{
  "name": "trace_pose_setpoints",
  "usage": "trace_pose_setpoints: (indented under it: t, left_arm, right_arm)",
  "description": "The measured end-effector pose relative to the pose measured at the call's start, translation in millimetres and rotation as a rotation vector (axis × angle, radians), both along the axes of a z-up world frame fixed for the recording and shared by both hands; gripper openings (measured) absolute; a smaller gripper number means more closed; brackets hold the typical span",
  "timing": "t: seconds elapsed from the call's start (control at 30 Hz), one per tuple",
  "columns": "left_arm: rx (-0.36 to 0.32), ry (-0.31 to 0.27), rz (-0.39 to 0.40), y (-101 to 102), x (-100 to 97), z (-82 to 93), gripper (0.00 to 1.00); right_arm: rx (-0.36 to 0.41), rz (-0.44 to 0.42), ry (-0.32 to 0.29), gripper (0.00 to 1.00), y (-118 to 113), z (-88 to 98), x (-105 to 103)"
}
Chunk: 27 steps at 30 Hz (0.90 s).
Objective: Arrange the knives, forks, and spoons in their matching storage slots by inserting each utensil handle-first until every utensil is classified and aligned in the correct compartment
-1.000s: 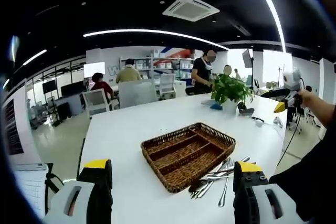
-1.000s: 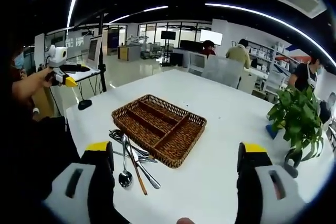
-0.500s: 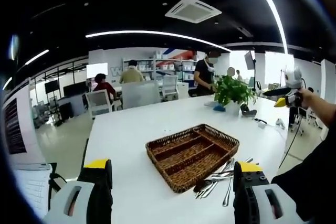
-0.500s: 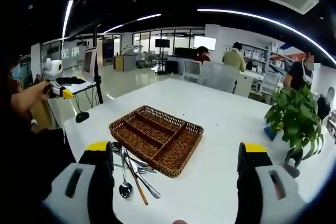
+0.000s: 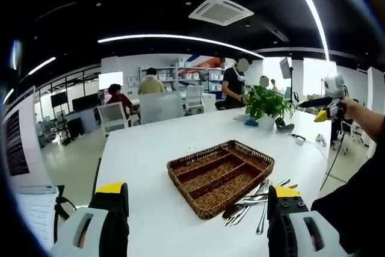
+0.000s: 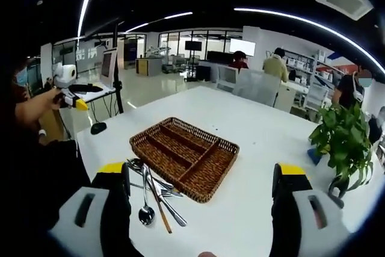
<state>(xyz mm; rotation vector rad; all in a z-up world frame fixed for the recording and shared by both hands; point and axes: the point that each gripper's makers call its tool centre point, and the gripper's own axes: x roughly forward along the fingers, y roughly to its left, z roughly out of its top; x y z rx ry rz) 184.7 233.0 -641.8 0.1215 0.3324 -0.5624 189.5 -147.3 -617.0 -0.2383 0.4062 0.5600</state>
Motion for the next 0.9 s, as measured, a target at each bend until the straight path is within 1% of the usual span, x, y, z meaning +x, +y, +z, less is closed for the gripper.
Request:
trace_pose_setpoints:
  t: [0.17,0.37,0.57,0.73,0.8,0.9]
  left_arm:
    - [0.006,-0.004,-0.005,0,-2.1,-1.6,1.00]
    - [-0.006,-0.001,0.002,1,-4.2,-4.0,1.00]
    - [-0.001,0.004,-0.004,0,-6.9,-4.5,1.00]
    - [0.003,0.004,0.005,4,-7.8,-4.4,1.00]
    - [0.006,-0.009,0.002,5,-8.3,-3.2,1.00]
    - [0.003,-0.004,0.005,6,-9.9,-4.7,1.00]
  right_arm:
    - [-0.010,0.012,-0.009,0.99,2,1.9,4]
    - [-0.019,0.036,-0.010,0.99,10,0.3,8]
    - [-0.045,0.076,-0.006,0.99,15,-6.3,12]
    - [-0.040,0.097,0.006,0.99,20,-12.6,14]
    - [-0.047,0.110,0.016,0.98,26,-19.8,15]
    - [-0.039,0.139,0.027,0.99,37,-27.4,13]
